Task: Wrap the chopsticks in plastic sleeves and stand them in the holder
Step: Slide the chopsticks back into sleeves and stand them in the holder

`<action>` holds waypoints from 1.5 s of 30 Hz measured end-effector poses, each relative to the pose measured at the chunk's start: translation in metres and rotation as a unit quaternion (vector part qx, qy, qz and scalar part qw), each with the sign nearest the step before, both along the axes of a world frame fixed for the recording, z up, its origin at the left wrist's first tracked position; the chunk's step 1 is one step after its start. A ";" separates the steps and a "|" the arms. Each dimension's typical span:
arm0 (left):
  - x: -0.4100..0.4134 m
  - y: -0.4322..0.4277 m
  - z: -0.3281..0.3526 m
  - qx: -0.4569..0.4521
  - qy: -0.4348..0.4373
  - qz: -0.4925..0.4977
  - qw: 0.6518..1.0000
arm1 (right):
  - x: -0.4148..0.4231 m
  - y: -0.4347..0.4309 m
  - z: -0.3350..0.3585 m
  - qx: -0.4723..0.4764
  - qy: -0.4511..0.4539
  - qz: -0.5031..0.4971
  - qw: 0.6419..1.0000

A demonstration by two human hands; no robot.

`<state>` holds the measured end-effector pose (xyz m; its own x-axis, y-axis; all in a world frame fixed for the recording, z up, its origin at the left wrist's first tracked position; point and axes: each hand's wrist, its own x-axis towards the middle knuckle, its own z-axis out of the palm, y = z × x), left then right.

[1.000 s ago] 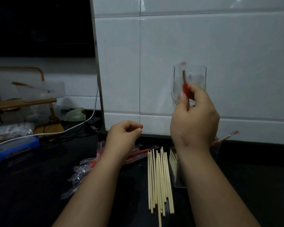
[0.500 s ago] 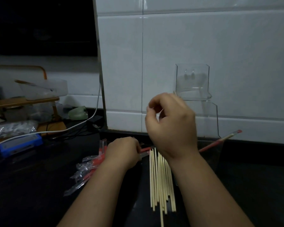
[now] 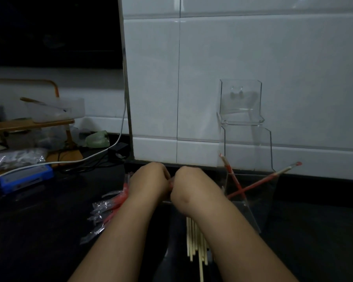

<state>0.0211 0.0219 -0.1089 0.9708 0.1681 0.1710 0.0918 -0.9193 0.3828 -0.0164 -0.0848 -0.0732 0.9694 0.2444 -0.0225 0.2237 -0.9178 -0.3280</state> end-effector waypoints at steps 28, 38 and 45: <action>0.006 0.003 -0.011 -0.061 -0.084 0.066 0.992 | 0.030 0.004 -0.043 -0.001 0.037 -0.053 0.998; 0.006 0.003 -0.011 -0.058 -0.086 0.068 0.992 | 0.029 0.003 -0.046 0.015 0.018 -0.045 0.999; 0.005 0.004 -0.012 -0.066 -0.087 0.069 0.992 | 0.030 0.005 -0.047 0.006 0.020 -0.045 0.999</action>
<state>0.0266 0.0255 -0.1209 0.8945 0.3296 0.3020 0.1352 -0.8433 0.5201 0.0137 -0.0793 -0.1201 0.9859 0.1566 -0.0598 0.1265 -0.9293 -0.3471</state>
